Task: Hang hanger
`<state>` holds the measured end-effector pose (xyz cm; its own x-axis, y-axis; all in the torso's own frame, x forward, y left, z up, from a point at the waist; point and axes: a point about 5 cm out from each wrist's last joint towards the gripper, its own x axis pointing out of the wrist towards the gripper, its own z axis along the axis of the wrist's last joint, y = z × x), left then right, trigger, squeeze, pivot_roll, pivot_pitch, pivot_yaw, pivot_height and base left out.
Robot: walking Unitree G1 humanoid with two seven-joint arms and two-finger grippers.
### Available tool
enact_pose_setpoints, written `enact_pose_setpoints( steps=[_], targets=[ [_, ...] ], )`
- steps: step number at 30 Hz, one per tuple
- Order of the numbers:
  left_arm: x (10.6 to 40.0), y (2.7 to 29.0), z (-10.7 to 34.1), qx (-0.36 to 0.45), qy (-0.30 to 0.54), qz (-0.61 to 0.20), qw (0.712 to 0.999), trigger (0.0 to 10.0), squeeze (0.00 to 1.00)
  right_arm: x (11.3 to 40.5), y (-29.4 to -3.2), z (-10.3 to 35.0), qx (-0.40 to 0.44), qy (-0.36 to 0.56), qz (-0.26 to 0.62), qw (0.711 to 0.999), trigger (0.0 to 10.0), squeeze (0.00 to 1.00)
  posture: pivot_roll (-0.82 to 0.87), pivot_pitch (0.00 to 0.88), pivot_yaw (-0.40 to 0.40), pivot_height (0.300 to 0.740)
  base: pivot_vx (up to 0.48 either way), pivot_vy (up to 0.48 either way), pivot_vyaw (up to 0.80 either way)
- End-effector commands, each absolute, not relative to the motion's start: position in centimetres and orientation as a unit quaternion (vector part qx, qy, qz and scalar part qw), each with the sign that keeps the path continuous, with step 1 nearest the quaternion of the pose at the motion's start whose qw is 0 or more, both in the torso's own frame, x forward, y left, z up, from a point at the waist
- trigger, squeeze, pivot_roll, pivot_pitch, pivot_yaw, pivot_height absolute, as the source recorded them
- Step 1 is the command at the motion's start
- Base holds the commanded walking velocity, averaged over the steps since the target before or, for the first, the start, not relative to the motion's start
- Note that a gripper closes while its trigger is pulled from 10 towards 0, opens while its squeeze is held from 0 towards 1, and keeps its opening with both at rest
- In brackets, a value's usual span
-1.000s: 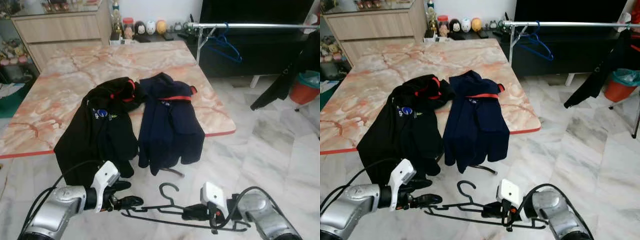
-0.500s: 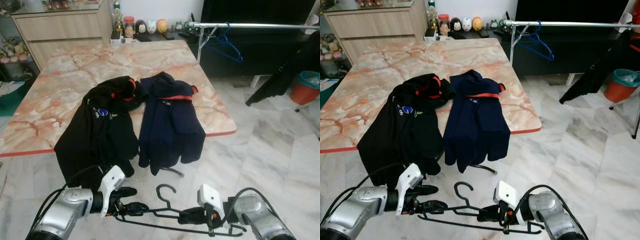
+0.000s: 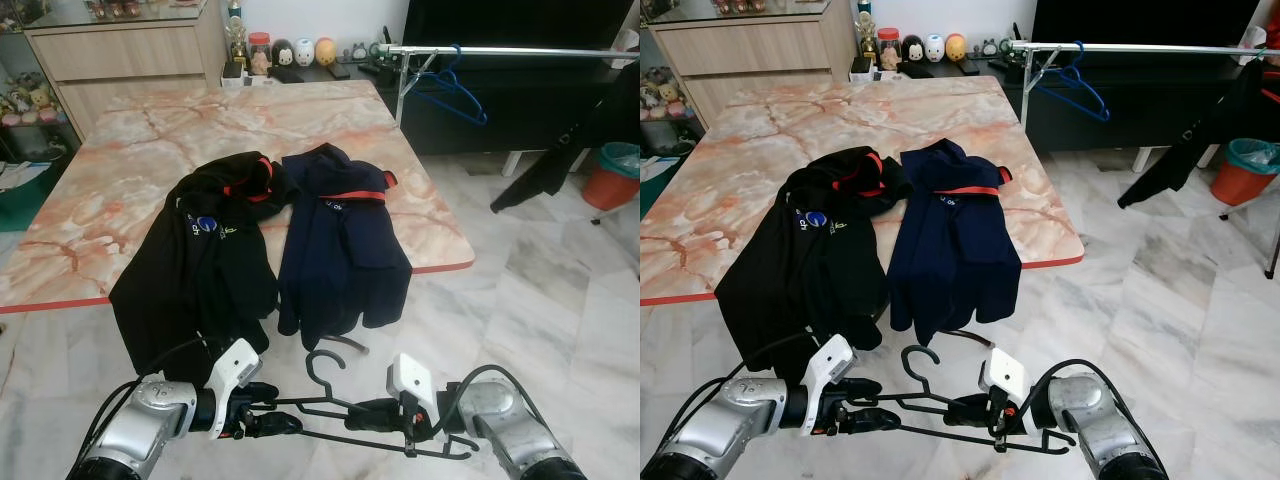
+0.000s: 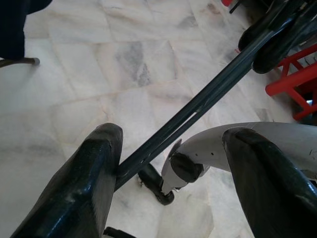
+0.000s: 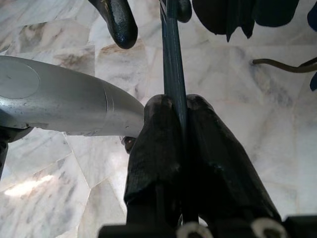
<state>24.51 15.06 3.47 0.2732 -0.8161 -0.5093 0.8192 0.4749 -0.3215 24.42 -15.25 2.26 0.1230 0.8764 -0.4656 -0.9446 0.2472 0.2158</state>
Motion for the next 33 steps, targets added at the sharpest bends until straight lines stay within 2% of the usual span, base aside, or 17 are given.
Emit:
enact_pose_setpoints(
  steps=[1,13,25,26,27,28,29,30,33],
  targets=[
    [24.7,14.9,3.4,0.01,0.319,-0.513,0.797,10.0,0.0,25.0,-15.2,2.8,-0.064,0.243,0.604,0.756,10.0,0.0,0.08,0.0,-0.017,0.74,0.0,0.0,0.0],
    [24.8,14.7,3.1,0.002,0.313,-0.515,0.798,10.0,0.0,24.5,-14.1,2.1,-0.045,0.258,0.628,0.733,10.0,0.0,0.08,0.0,-0.019,0.74,0.0,0.0,0.0],
    [24.9,14.6,3.0,-0.008,0.311,-0.52,0.796,10.0,0.0,23.5,-14.2,0.4,-0.047,0.279,0.626,0.727,10.0,0.0,0.09,0.0,-0.024,0.74,0.0,0.0,0.0],
    [24.9,14.6,3.0,-0.009,0.311,-0.52,0.795,8.3,0.0,23.4,-14.3,0.3,-0.046,0.281,0.624,0.728,10.0,0.0,0.09,0.0,-0.023,0.74,0.0,0.0,0.0],
    [24.9,14.6,3.0,-0.009,0.311,-0.52,0.795,6.1,0.0,23.4,-14.4,0.2,-0.046,0.282,0.622,0.729,10.0,0.0,0.09,0.0,-0.023,0.74,0.0,0.0,0.0],
    [24.9,14.6,3.0,-0.01,0.311,-0.52,0.795,1.8,0.0,23.4,-14.4,0.1,-0.044,0.283,0.62,0.73,10.0,0.0,0.09,0.0,-0.023,0.74,0.0,0.0,0.0],
    [24.9,14.7,3.0,-0.01,0.311,-0.52,0.795,1.8,0.0,23.4,-14.5,0.0,-0.043,0.283,0.619,0.731,10.0,0.0,0.09,0.0,-0.023,0.74,0.0,0.0,0.0],
    [24.8,14.7,3.0,-0.012,0.311,-0.522,0.794,0.0,0.0,23.4,-14.5,0.0,-0.043,0.284,0.619,0.732,10.0,0.0,0.09,0.0,-0.022,0.74,0.0,0.0,0.0],
    [24.7,14.8,3.1,-0.013,0.312,-0.526,0.791,0.0,0.0,23.5,-14.4,-0.2,-0.044,0.286,0.616,0.733,10.0,0.0,0.09,0.0,-0.022,0.74,0.0,0.0,0.0]
  ],
)
